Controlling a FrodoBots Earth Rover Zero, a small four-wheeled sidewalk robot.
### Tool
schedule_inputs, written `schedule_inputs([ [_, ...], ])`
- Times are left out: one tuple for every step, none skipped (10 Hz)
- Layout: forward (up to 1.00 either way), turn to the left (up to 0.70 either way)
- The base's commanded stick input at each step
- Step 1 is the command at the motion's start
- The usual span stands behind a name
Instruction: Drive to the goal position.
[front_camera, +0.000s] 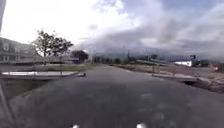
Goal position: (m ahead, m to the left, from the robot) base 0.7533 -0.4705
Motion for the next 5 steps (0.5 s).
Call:
schedule_inputs([
  [0.7, -0.01],
  [0.7, -0.01],
  [0.7, -0.01],
  [0.7, -0.01],
  [0.7, -0.01],
])
